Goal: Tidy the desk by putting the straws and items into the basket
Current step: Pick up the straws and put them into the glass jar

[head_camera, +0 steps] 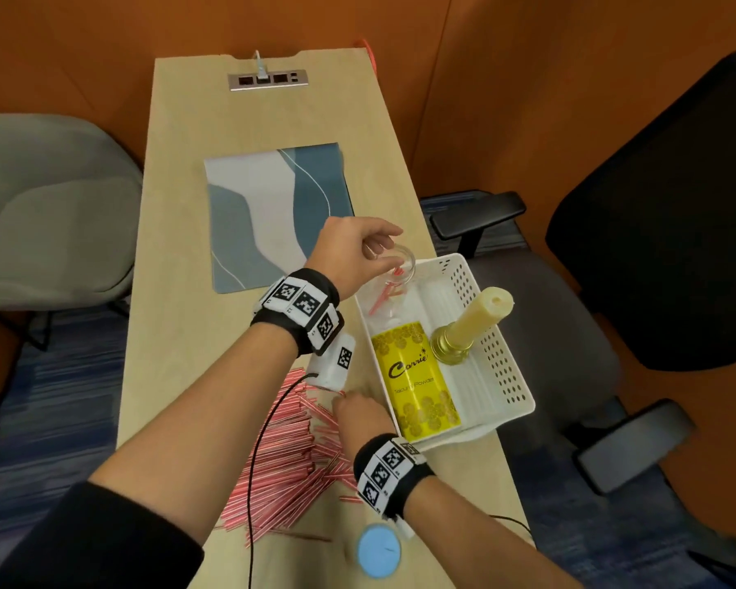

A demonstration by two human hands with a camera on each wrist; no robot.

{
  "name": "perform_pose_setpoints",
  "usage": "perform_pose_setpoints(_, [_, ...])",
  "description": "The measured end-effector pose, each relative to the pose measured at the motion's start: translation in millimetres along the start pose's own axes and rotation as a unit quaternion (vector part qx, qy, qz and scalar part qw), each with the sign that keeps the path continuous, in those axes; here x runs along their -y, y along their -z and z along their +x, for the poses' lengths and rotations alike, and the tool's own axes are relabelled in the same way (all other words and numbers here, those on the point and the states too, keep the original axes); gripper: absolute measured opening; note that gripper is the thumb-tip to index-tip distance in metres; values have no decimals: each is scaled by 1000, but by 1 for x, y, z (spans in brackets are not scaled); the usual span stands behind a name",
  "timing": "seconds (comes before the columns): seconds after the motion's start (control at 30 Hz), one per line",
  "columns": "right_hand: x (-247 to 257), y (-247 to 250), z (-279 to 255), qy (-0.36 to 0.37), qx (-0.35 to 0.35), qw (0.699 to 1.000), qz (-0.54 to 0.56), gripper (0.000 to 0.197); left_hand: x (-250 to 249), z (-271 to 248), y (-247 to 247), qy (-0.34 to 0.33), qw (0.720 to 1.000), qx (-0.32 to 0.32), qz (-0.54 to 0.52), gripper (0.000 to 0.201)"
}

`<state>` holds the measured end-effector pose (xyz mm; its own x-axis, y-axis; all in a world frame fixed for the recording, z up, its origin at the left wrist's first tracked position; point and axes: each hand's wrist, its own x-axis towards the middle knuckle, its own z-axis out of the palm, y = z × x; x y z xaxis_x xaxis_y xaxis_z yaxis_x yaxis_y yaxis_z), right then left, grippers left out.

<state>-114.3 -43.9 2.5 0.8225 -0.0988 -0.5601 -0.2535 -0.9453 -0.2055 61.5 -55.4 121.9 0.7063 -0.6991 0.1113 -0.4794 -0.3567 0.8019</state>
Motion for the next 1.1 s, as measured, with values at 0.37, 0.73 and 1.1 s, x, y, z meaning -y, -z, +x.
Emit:
perform_pose_setpoints(0.37, [1, 6, -15, -20, -29, 999, 2, 25, 86, -108, 47, 131, 986, 8, 107, 13])
perform_pose_setpoints(0.73, [5, 44, -29, -38, -69, 986, 146, 15, 122, -217, 8, 239, 927, 197, 213, 18])
perform_pose_setpoints(1.1, [-36, 215, -38, -3, -390, 877, 280, 9, 131, -229, 4, 244, 935, 174, 191, 7])
